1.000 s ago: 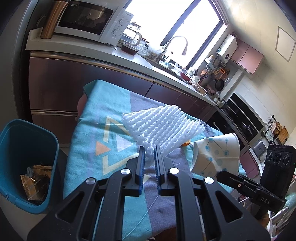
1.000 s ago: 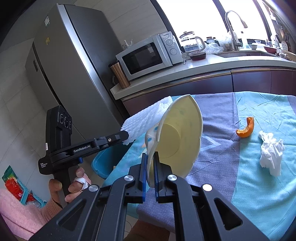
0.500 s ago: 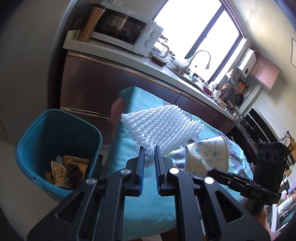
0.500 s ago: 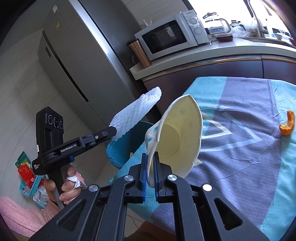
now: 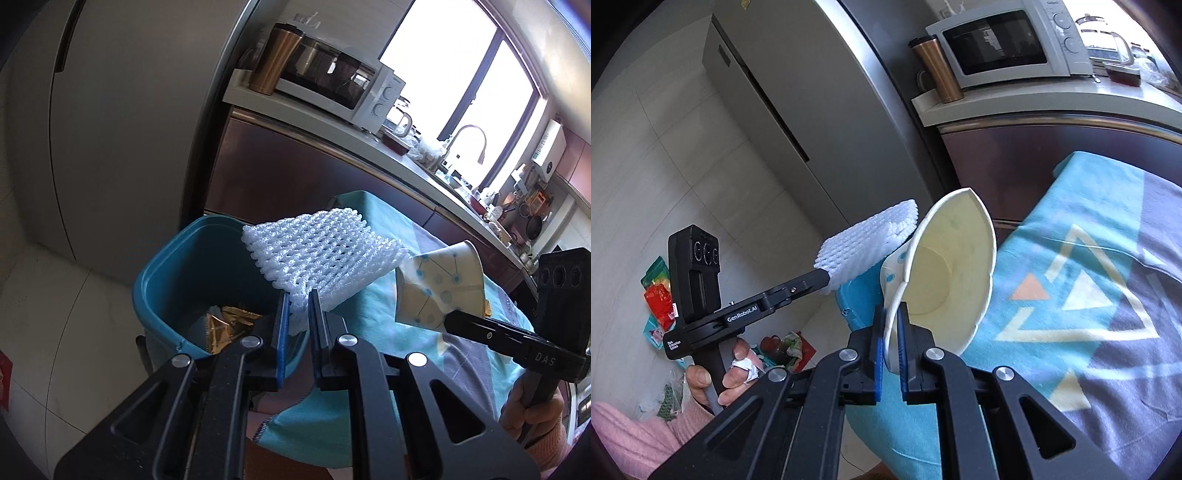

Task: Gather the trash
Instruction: 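Carry the foam net and paper cup over to the teal bin, then lower both tools into the teal bin and open them, then move both open tools back over the tissue and orange peel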

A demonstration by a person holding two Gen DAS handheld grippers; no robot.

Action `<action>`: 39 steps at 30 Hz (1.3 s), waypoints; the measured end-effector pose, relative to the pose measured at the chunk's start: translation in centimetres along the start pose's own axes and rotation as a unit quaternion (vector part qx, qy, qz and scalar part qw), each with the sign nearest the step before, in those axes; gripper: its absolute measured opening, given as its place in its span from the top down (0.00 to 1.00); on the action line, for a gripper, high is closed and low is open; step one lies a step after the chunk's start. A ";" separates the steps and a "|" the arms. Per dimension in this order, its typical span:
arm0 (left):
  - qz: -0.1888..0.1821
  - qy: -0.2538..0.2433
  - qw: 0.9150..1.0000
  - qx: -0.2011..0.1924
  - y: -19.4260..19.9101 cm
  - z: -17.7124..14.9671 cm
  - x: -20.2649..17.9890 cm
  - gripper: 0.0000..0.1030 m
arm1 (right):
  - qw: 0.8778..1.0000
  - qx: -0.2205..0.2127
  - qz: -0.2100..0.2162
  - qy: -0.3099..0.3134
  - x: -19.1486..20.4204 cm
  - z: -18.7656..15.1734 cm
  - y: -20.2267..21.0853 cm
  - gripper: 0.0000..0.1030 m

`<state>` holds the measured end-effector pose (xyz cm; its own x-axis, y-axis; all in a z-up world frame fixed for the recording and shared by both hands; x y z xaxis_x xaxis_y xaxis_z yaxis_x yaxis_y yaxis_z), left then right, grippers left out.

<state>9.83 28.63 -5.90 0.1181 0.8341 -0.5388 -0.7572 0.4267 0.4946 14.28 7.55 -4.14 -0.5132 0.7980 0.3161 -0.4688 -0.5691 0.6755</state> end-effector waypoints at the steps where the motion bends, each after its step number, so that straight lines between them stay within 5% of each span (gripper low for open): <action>1: 0.007 0.003 1.000 0.002 -0.1 0.0 0.4 0.89 | 1.000 0.005 0.004 0.002 0.3 0.2 -0.6 0.94; 13: 0.090 0.035 0.995 0.038 -3.5 0.0 5.8 0.89 | 0.996 0.085 0.011 0.022 2.2 2.5 -9.6 0.94; 21: 0.099 0.065 0.990 0.073 -7.0 -0.9 8.1 0.84 | 0.991 0.131 -0.002 0.008 1.6 3.5 -14.0 0.87; 30: 0.097 0.073 0.990 0.074 -8.4 -1.4 8.6 0.78 | 0.993 0.116 -0.003 0.002 1.2 3.6 -13.6 0.82; 39: 0.099 0.032 0.994 0.043 -7.3 -0.4 5.5 0.66 | 0.997 0.074 0.013 -0.008 -0.8 2.3 -8.4 0.74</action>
<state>15.78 29.98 -12.75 -0.0713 0.8817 -0.4664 -0.7038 0.2868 0.6499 20.27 12.20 -8.56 -0.5119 0.7866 0.3453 -0.3436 -0.5559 0.7569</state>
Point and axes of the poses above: each gripper's, at about its wrist camera, not at the fingertips, and y roughly against the way its jaws point, x to its left, z to its top, the point moved 5 cm from there along -y, roughly the way its jaws point, and after that the axes turned 14 degrees about -z, right-handed, at the moved point
